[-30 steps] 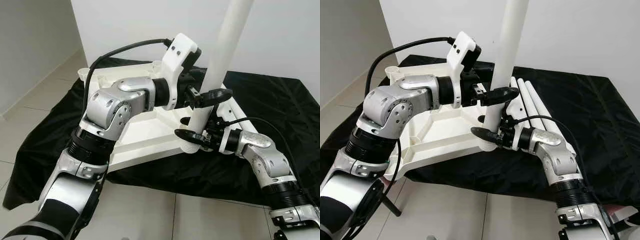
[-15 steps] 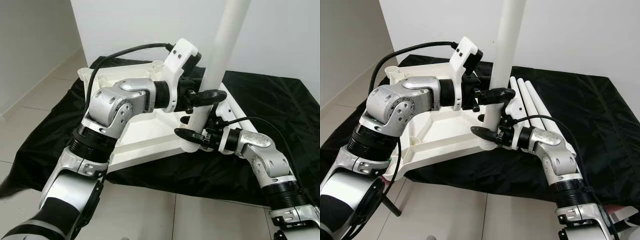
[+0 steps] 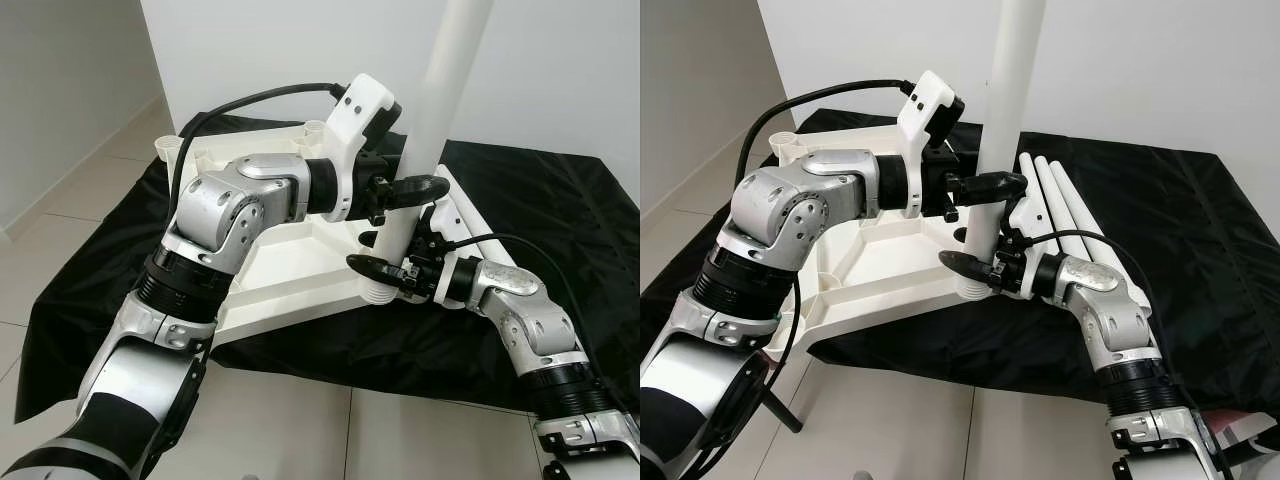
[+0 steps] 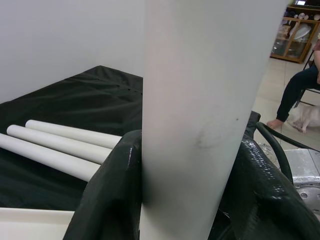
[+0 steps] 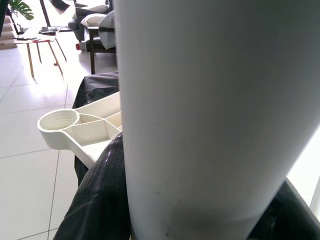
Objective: Building children table
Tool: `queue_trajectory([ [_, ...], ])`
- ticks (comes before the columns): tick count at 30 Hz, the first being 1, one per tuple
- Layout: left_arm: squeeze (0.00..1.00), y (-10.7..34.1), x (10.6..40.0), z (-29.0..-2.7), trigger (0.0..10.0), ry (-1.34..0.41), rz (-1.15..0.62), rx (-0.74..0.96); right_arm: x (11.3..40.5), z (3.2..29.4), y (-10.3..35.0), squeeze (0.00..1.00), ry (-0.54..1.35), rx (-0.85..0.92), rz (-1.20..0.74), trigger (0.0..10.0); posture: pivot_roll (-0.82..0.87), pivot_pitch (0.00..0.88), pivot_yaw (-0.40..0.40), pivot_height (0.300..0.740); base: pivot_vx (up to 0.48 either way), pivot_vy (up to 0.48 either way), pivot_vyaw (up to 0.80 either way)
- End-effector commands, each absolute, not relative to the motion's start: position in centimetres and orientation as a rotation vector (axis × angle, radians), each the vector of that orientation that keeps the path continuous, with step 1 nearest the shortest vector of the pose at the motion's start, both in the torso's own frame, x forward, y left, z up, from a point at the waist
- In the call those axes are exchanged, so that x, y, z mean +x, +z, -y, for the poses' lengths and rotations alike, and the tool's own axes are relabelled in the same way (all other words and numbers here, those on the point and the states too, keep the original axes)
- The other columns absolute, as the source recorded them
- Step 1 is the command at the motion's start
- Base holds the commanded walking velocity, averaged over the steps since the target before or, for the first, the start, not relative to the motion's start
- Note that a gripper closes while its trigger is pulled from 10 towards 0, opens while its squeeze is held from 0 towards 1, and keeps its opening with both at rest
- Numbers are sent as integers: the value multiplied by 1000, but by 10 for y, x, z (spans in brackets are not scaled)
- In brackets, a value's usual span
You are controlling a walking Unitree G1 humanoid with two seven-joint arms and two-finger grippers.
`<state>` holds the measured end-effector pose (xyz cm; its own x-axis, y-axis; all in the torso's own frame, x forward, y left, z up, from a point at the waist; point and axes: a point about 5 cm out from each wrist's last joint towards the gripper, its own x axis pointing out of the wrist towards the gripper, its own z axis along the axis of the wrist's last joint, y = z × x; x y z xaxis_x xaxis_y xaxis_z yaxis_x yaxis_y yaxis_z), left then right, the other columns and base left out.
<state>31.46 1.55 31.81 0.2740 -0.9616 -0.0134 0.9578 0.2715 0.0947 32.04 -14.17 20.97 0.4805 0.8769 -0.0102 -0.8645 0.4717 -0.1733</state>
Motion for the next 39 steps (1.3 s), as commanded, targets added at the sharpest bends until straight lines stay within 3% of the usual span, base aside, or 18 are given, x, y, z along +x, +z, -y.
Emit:
queue_trajectory([
  [1, 0, 317, 314, -12, 3020, -1313, 31, 91, 321, 141, 218, 0, 1053, -168, 128, 10000, -72, 38, 29, 740, 0, 0, 0],
  [2, 0, 316, 316, -13, 7412, -1301, 27, 101, 322, 141, 219, 12, 1050, -158, 134, 10000, -73, 35, 28, 740, 0, 0, 0],
  [3, 0, 316, 317, -13, 10000, -1292, 22, 104, 322, 141, 220, 804, 1045, -151, 141, 10000, -73, 35, 28, 740, 0, 0, 0],
  [4, 0, 316, 318, -14, 10000, -1284, 21, 105, 323, 142, 221, 1000, 1032, -142, 150, 10000, -73, 34, 27, 740, 0, 0, 0],
  [16, 0, 322, 330, -27, 10000, -1173, 59, 102, 325, 141, 225, 1000, 960, -103, 196, 10000, -68, 26, 16, 740, 0, 0, 0],
  [17, 0, 323, 332, -30, 10000, -1151, 67, 106, 324, 140, 225, 961, 954, -90, 199, 10000, -68, 24, 17, 740, 0, 0, 0],
  [18, 0, 324, 333, -32, 10000, -1131, 74, 110, 323, 138, 225, 59, 944, -85, 202, 10000, -68, 24, 16, 740, 0, 0, 0],
  [20, 0, 325, 335, -34, 10000, -1109, 83, 115, 321, 136, 224, 0, 939, -78, 202, 10000, -69, 23, 15, 740, 0, 0, 0],
  [27, 0, 329, 342, -42, 10000, -1031, 105, 110, 314, 124, 222, 0, 892, -24, 214, 10000, -69, 21, 11, 740, 0, 0, 0],
  [39, 0, 333, 336, -37, 10000, -1061, 122, 106, 325, 119, 222, 0, 783, 26, 229, 10000, -70, 16, 13, 740, 0, 0, 0],
])
